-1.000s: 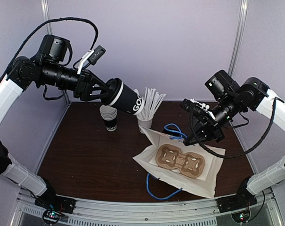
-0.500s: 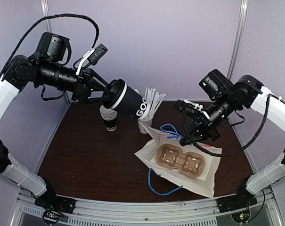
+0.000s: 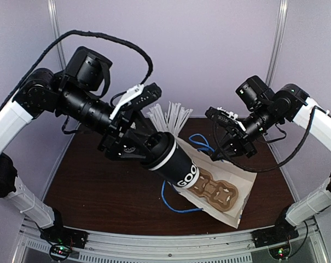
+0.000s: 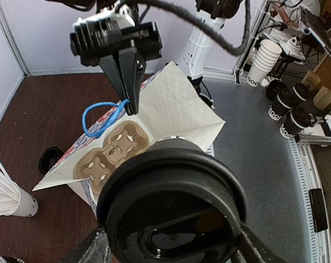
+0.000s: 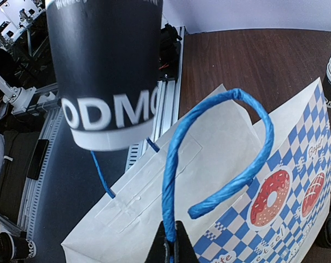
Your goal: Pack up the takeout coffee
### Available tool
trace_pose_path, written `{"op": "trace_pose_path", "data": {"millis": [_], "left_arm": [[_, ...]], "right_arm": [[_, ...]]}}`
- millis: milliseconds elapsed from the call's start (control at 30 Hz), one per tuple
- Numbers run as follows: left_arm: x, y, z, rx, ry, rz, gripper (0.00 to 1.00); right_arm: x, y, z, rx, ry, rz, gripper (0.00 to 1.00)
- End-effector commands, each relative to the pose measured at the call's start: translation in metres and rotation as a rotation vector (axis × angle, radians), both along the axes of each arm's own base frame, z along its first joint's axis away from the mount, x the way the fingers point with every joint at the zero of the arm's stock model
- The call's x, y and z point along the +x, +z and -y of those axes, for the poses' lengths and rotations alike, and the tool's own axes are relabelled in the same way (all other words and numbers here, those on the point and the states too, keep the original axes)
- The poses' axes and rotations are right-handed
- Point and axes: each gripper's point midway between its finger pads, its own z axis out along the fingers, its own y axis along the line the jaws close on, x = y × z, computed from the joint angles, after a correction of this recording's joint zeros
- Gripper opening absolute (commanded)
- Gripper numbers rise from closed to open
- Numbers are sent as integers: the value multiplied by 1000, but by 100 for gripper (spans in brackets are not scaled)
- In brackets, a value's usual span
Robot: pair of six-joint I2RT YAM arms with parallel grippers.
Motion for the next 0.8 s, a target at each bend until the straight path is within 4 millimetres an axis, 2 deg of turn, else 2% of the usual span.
{"op": "trace_pose_path", "data": {"millis": [0,200,333,467,767], "left_arm": [[10,-22,19,43,3,74,42],[23,-33,44,43,31,185,42],[32,-48,62,93,19,276,42],[30,-61,78,135,-33,383,42],[27,-77,84,185,-185,614,41]], "right_arm": [[4,4,-1,9,-11,8,0],[5,9,-1,20,-18,21,0],[4,9,-1,22,-17,16,0],[3,9,2,23,-20,19,0],[1,14,0,43,-14,12,0]]}}
